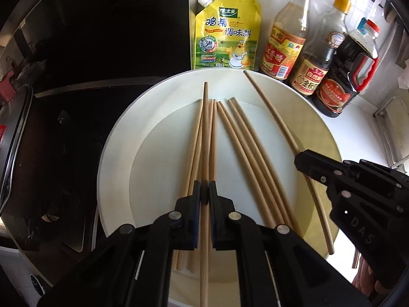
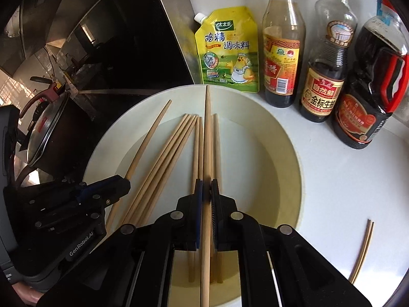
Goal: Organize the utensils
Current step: 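Carry both chopsticks over the white basin and open both grippers to drop them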
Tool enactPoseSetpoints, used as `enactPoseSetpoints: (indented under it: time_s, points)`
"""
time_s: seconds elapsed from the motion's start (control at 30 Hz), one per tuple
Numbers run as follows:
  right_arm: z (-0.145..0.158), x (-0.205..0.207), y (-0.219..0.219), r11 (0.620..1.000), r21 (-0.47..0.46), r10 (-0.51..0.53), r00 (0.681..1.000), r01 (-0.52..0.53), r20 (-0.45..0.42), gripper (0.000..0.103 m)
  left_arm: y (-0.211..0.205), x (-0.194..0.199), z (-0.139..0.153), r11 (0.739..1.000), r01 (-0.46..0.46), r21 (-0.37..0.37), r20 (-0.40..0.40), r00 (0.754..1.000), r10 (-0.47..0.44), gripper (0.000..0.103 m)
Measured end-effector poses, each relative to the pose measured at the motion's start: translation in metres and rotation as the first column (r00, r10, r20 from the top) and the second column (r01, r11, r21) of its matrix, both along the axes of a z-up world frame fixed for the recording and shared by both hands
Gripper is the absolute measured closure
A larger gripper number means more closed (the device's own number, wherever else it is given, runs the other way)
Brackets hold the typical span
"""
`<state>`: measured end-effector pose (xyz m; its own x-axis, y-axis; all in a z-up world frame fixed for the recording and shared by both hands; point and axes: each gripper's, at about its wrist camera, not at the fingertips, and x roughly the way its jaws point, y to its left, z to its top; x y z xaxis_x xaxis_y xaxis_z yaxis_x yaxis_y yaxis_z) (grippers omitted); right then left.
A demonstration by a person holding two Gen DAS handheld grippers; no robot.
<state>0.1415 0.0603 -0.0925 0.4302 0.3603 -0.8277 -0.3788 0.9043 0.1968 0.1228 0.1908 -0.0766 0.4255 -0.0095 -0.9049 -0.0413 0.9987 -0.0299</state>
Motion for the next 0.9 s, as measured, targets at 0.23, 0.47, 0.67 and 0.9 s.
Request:
enactPoseSetpoints:
  time_s: [0.23, 0.47, 0.67, 0.9]
  points:
    - [-0.01, 0.009, 0.004, 1.0, -0.019, -0.009, 1.0, 0.008, -0.026, 0.096, 0.009, 0.013, -0.012, 0.999, -0.008, -0.031, -0.033, 0.999, 0.007, 0.096]
    - [-0.008, 0.006, -0.006, 0.999, -0.022, -0.045, 0.999, 0.044, -0.021, 0.087, 0.01, 0.014, -0.011, 0.998, -0.022, -0.051, -0.022, 1.0, 0.021, 0.076]
    - [0.003, 0.0, -0.011, 0.998, -0.015, -0.056, 0.998, 0.056, 0.012, 0.086, 0.014, 0.005, 0.0, 0.998, -0.037, -0.052, 0.005, 0.999, 0.038, 0.054]
    - [0.015, -0.016, -0.023, 0.997, -0.015, -0.075, 0.997, 0.076, 0.034, 0.08, 0.013, -0.007, 0.015, 0.998, -0.037, -0.047, 0.041, 0.998, 0.039, 0.05]
